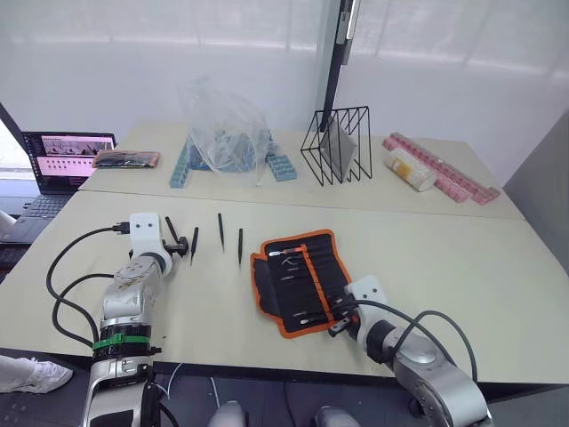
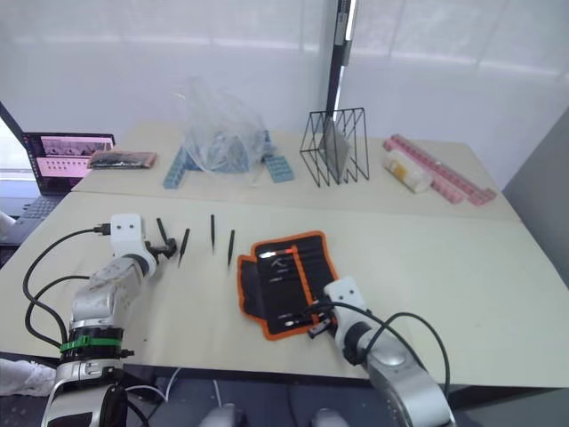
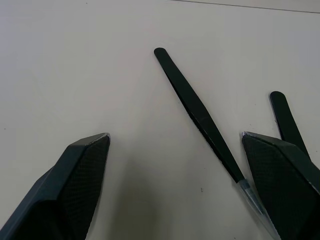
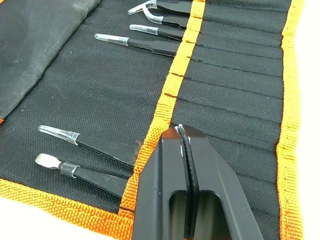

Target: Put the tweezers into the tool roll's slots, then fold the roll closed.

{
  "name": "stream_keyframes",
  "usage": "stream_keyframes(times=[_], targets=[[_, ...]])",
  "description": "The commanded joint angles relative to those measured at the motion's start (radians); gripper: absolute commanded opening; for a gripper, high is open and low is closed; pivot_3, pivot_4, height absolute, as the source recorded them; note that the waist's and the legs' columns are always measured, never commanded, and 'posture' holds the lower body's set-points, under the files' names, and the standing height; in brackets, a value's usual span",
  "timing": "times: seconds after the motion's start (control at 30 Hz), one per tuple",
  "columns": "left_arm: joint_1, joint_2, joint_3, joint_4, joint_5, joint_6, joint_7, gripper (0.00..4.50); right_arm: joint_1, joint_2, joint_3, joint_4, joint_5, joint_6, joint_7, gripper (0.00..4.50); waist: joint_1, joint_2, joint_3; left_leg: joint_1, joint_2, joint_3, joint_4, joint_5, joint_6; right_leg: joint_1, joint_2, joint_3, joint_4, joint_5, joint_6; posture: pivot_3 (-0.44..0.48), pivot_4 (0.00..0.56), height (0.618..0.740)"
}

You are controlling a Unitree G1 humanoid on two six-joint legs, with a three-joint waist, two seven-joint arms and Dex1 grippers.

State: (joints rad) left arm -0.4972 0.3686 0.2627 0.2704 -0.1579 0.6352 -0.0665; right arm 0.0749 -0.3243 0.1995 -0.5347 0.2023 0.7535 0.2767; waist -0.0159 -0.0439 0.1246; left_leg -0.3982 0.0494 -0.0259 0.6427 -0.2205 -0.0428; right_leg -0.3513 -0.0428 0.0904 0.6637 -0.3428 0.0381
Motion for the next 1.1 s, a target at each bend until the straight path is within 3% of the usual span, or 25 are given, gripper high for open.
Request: stream_keyframes(times=[0.03,0.4,0.6,0.77,0.93,1.1], targets=[[0.006,-0.018,-0.028,0.038,0.002,0.031,-0.017,3.69,0.043,-0.003,0.034,0.065,-0.004,0.070,0.002,0.00,0.000,0.000,0.000,0.000,0.000,0.000,0.000,0.000,0.000,0.000,0.000,0.000,0.000,0.000,0.000,0.000,0.150,0.705],[-0.004,-0.017,-0.018,0.078,-0.006,0.005,-0.031,0.05,0.042,-0.002,0.029,0.066,-0.006,0.068,0.001,0.00,0.003,0.002,0.000,0.000,0.000,0.000,0.000,0.000,0.000,0.000,0.000,0.000,0.000,0.000,0.000,0.000,0.150,0.705],[-0.007,0.003,-0.002,0.078,-0.004,-0.026,-0.040,0.02,0.044,-0.003,0.028,0.067,-0.007,0.067,0.002,0.00,0.004,0.002,0.000,0.000,0.000,0.000,0.000,0.000,0.000,0.000,0.000,0.000,0.000,0.000,0.000,0.000,0.150,0.705],[-0.009,0.084,-0.007,0.025,0.006,-0.111,-0.117,0.02,0.052,-0.007,0.027,0.064,-0.010,0.065,0.002,0.00,0.002,0.001,0.002,-0.001,0.000,0.000,0.000,0.000,0.000,-0.001,0.000,0.000,0.000,0.000,0.000,0.000,0.150,0.705],[0.007,0.183,-0.041,-0.136,-0.016,-0.129,-0.256,0.02,0.063,-0.013,0.025,0.059,-0.014,0.064,0.002,0.00,0.000,-0.005,0.009,-0.007,0.000,-0.001,0.000,0.000,-0.001,-0.005,0.000,-0.002,-0.001,0.000,0.000,0.000,0.150,0.705],[-0.003,0.232,-0.088,-0.360,-0.102,-0.010,-0.399,0.02,0.072,-0.016,0.025,0.059,-0.018,0.065,0.002,0.00,0.003,-0.007,0.010,-0.007,0.000,-0.001,0.000,0.000,-0.001,-0.004,-0.002,-0.003,-0.002,0.000,0.000,0.000,0.150,0.705]])
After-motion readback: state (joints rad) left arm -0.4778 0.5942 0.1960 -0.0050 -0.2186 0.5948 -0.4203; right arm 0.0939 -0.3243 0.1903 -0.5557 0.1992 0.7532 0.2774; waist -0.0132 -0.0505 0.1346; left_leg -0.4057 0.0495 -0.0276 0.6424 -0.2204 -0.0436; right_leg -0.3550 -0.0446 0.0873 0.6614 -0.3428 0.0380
